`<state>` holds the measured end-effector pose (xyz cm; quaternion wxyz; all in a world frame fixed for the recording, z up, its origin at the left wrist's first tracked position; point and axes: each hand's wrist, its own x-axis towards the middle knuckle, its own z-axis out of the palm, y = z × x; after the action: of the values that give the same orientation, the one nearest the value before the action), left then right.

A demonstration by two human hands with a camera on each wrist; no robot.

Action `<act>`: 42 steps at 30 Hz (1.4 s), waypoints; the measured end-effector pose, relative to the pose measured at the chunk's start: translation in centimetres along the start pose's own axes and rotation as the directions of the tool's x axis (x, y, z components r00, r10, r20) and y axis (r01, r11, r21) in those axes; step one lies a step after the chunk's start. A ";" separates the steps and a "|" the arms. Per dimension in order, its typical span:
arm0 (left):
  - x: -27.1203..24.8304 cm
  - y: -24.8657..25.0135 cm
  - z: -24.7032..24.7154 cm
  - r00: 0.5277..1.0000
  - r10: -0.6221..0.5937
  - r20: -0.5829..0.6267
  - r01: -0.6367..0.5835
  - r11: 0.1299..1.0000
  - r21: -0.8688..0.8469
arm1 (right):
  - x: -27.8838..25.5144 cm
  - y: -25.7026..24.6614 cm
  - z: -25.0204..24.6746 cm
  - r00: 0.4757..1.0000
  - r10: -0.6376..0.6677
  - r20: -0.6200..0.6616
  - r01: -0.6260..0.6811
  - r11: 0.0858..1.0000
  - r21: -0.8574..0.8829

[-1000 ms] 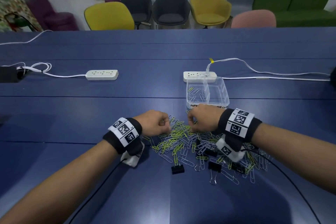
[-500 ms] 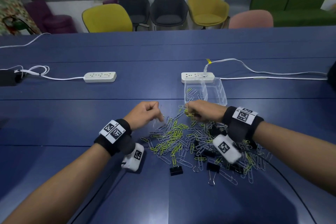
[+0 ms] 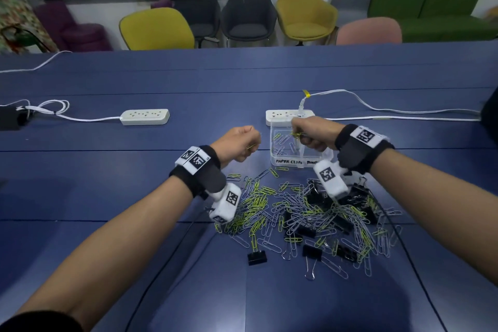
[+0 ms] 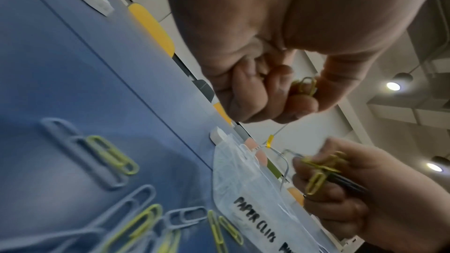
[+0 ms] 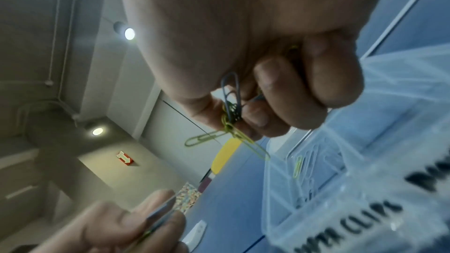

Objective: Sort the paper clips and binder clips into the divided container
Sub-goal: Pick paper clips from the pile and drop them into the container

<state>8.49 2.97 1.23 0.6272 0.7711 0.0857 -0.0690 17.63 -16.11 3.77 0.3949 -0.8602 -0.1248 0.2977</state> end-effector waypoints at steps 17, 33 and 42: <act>8.0 3.0 4.8 0.994 -0.104 -0.046 0.108 0.748 0.655 | 2.9 0.2 -1.0 0.982 0.111 -0.153 -0.091 0.987 0.134; 5.8 2.3 3.7 0.999 -0.008 -0.032 0.018 0.949 0.316 | 2.7 0.1 -0.6 0.979 0.046 -0.199 0.035 0.923 0.383; -1.7 -0.6 -2.3 0.985 -0.174 0.012 0.067 0.442 0.894 | -5.0 2.2 1.3 0.918 -0.376 0.127 0.384 0.756 -0.531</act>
<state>6.72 5.29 1.45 0.1276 0.9722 0.0594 -0.1872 12.86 -19.03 3.54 0.1847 -0.8912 -0.3785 0.1686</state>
